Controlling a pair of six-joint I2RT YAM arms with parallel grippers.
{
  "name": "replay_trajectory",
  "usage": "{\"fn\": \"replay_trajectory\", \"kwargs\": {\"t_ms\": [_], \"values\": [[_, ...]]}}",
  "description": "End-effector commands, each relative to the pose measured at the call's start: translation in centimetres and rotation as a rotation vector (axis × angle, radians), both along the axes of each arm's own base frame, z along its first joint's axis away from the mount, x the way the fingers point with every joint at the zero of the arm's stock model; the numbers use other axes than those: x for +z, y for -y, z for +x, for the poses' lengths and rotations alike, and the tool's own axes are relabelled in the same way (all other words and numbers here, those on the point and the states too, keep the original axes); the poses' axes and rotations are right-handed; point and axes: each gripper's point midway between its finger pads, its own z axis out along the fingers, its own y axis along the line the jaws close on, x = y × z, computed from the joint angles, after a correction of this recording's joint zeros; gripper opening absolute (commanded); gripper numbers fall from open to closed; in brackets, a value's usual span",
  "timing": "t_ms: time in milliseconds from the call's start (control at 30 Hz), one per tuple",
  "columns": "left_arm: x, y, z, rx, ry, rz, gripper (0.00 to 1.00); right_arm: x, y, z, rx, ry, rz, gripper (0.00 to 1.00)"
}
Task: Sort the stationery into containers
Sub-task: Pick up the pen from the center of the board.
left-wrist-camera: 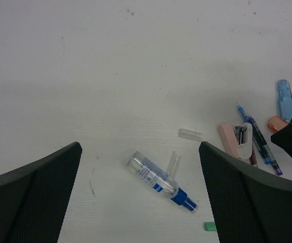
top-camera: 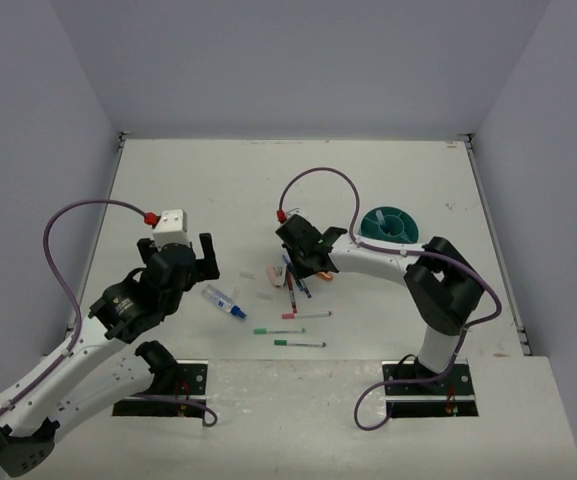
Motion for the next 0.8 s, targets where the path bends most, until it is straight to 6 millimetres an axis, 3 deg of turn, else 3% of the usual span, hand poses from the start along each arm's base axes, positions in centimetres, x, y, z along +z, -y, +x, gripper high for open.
{"fn": "replay_trajectory", "kwargs": {"t_ms": [0,367,600,700,767], "values": [[0.7,0.4,0.4,-0.028,0.035,-0.008,1.0,0.2,-1.4,0.8,0.018,0.005,0.036,0.22],[0.7,0.8,0.4,-0.049,0.033,-0.011,1.0,-1.1,-2.0,0.3,0.04,-0.038,0.039,0.21],[1.0,0.7,0.3,-0.053,0.047,-0.022,1.0,-2.7,-1.0,0.4,0.016,-0.075,0.015,0.19],[1.1,0.6,0.3,-0.05,0.051,-0.026,1.0,-3.2,-0.4,0.5,0.0,-0.084,-0.005,0.17],[1.0,0.8,0.3,-0.054,0.047,-0.026,1.0,-3.2,-0.1,0.3,-0.007,-0.092,-0.012,0.09]]}}
